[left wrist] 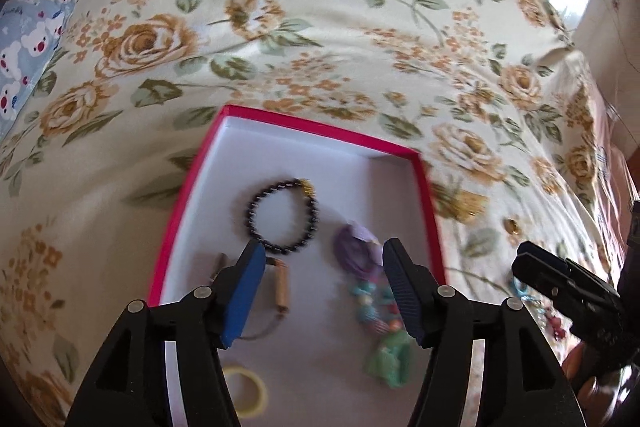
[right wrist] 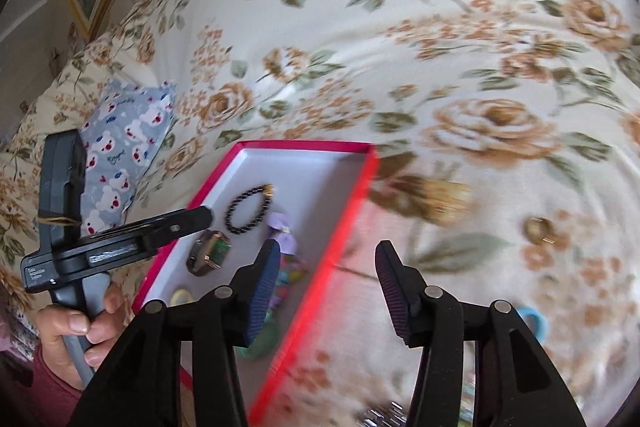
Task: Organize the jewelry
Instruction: 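Move both open grippers out of the box toward the remaining jewelry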
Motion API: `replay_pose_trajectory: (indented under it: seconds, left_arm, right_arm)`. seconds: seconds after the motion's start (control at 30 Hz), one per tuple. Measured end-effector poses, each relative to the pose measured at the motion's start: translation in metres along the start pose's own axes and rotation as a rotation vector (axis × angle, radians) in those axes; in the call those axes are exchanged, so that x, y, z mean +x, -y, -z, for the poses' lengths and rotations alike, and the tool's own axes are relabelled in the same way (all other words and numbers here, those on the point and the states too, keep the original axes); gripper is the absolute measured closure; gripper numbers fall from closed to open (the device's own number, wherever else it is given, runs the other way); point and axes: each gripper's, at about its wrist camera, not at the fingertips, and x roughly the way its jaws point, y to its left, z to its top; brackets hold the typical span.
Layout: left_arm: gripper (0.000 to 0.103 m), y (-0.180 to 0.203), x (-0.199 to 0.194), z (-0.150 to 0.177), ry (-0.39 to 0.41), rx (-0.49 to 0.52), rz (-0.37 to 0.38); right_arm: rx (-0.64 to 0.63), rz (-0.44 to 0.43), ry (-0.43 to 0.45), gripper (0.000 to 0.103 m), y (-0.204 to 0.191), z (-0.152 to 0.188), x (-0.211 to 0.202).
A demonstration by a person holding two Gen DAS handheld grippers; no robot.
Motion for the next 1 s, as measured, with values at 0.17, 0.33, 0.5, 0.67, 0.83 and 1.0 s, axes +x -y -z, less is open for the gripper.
replay_pose_trajectory:
  seconds: [0.17, 0.33, 0.5, 0.67, 0.83, 1.0]
  left_arm:
    - [0.039, 0.020, -0.011, 0.005, 0.002, 0.039, 0.031]
    - [0.039, 0.040, -0.017, 0.006, -0.001, 0.082, 0.054]
    - [0.038, 0.058, -0.013, 0.003, -0.008, 0.119, 0.063]
    - [0.036, 0.076, -0.004, -0.003, -0.019, 0.156, 0.073]
    - [0.035, 0.091, 0.009, -0.009, -0.030, 0.183, 0.073]
    - [0.034, 0.106, 0.029, -0.016, -0.053, 0.204, 0.075]
  right_arm:
    - [0.038, 0.055, 0.027, 0.050, 0.027, 0.009, -0.026]
    - [0.074, 0.102, 0.048, 0.050, 0.050, 0.015, -0.045]
    - [0.091, 0.124, 0.057, 0.050, 0.064, 0.017, -0.053]
    - [0.095, 0.137, 0.049, 0.050, 0.075, 0.017, -0.050]
    - [0.081, 0.159, 0.037, 0.050, 0.083, 0.014, -0.045]
    - [0.076, 0.169, 0.000, 0.050, 0.091, 0.011, -0.028]
